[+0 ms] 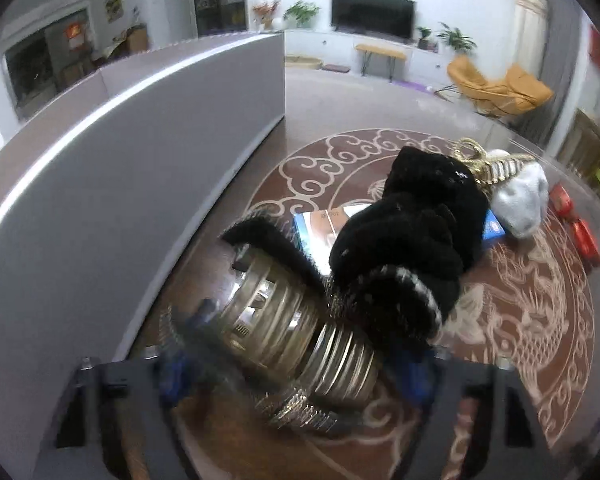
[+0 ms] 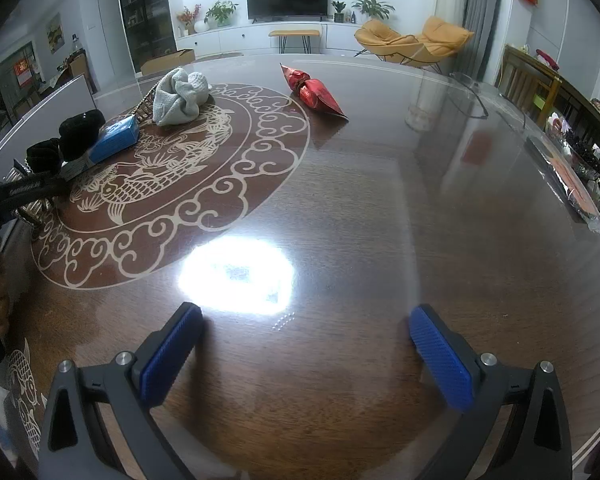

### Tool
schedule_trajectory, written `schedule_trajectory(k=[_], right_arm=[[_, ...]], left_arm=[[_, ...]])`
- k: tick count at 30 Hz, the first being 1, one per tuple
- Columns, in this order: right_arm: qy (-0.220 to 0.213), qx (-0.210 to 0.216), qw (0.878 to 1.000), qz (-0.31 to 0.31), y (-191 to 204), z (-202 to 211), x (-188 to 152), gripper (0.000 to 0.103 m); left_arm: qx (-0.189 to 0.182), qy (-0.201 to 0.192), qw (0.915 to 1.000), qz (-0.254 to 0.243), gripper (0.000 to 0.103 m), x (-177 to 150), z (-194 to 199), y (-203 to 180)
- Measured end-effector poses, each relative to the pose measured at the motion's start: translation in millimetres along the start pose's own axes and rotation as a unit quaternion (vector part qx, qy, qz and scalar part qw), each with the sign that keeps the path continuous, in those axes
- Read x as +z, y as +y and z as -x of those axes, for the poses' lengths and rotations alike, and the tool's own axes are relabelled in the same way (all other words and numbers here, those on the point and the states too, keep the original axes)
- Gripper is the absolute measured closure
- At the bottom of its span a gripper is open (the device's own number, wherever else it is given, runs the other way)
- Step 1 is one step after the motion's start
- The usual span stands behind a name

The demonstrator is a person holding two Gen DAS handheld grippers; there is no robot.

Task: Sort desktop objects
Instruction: 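Move left tool to the rhinestone gold claw clip and grasp it, then hold the claw clip raised in the left tool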

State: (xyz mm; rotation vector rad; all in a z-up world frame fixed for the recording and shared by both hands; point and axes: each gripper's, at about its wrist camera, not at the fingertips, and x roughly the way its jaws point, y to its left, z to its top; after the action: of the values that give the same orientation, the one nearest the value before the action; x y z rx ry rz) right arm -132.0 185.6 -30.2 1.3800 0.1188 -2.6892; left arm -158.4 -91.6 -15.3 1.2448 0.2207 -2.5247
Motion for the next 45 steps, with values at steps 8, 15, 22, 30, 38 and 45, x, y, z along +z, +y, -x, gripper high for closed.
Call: schedule_trajectory(k=[8,15,22,30,38,45], right_arm=[[0.000,0.000,1.000,0.000,1,0,0,0.000],[0.000,0.000,1.000,0.000,0,0,0,0.000],[0.000,0.000,1.000,0.000,2,0,0,0.000],[0.000,0.000,1.000,0.000,2,0,0,0.000],[0.000,0.000,1.000,0.000,1,0,0,0.000],[0.000,0.000,1.000,0.000,1,0,0,0.000]], left_arm=[[-0.107,0.003,0.9859,-0.129,0.028,-48,40,-13],[-0.138,-0.009,0.9670,-0.214,0.025,-91,73,-32],[-0.125,0.011,0.9758,-0.179,0.005,-83,61,-10],[-0.116,0.019,0.9796,-0.163,0.000,-80,52,-9],[-0.116,0.019,0.9796,-0.163,0.000,-80,52,-9],[-0.116,0.019,0.9797,-0.163,0.000,-80,51,-9]])
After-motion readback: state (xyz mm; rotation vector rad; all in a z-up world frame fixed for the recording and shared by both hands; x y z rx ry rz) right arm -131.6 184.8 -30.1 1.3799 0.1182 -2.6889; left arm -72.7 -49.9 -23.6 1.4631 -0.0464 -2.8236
